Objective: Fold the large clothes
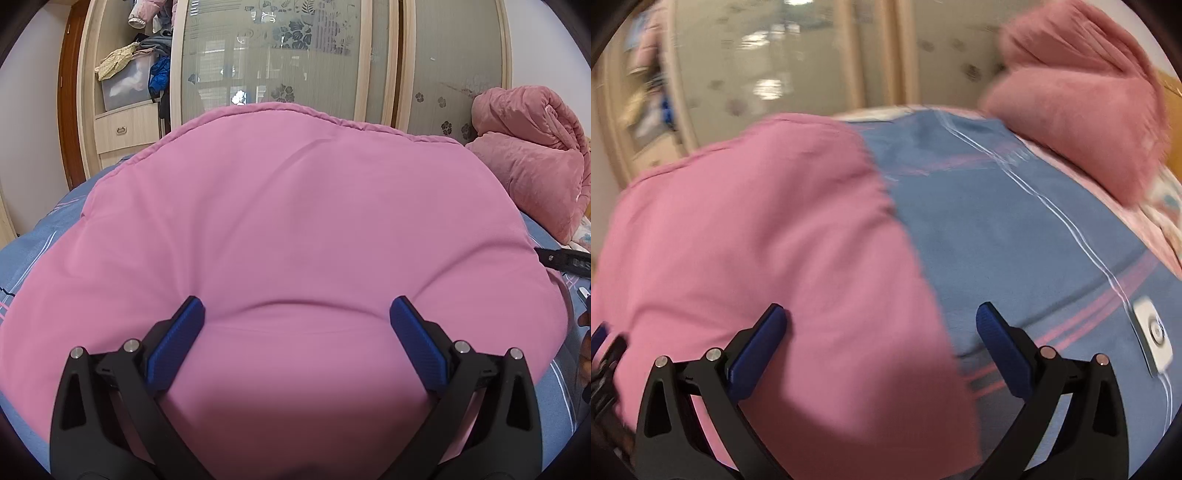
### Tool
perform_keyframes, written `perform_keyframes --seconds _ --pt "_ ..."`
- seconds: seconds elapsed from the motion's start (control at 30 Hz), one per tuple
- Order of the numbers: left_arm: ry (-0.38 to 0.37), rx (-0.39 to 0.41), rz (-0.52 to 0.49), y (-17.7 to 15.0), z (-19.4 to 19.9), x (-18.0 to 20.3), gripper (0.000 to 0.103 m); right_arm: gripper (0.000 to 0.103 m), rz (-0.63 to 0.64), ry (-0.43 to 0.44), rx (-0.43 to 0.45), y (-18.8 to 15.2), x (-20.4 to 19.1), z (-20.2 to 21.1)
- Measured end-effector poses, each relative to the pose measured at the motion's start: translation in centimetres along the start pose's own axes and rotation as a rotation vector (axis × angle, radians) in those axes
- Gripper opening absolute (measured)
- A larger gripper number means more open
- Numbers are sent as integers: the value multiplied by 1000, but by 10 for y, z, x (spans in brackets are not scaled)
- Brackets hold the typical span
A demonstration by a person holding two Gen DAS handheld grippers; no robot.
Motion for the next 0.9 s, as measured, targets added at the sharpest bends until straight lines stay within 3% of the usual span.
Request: perform_keyframes --seconds 0.07,0.17,0.27,0.37,0.4,0.47,0.5,0.63,0.7,0.8,0.9 --pt "0 2 0 -1 0 -1 101 102 -87 -27 -10 4 25 -1" --pt "0 6 4 -2 1 -1 101 102 -83 17 43 16 22 16" --pt "0 12 6 -2 1 -1 101 102 33 97 109 28 -19 31" --pt "-2 13 7 -2 1 -1 101 102 179 171 60 28 -82 18" --pt "-2 13 7 -2 1 -1 101 102 219 172 33 24 -95 8" --pt "-3 13 8 -2 1 -1 101 102 274 91 14 19 -105 -5" --pt "-4 14 8 -2 1 -2 101 102 273 67 13 18 -103 -14" --pt "-8 17 8 -2 2 -1 101 102 67 92 -15 18 -54 -24" --pt "-14 17 12 -2 2 -3 101 102 39 20 6 21 -34 -16" --pt "-17 17 15 -1 2 -4 101 102 18 -168 20 21 -11 -12" --pt "-17 17 15 -1 2 -4 101 102 -30 -71 29 20 -10 -9"
Point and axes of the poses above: each gripper's, at about its wrist camera, not at the fingertips, and z roughly against the way its jaws point, x to its right, y to its top, the point moved 7 cm from there along -z, roughly the way its jaws point, and after that the axes turned 14 degrees about y, right-handed, at the moved point
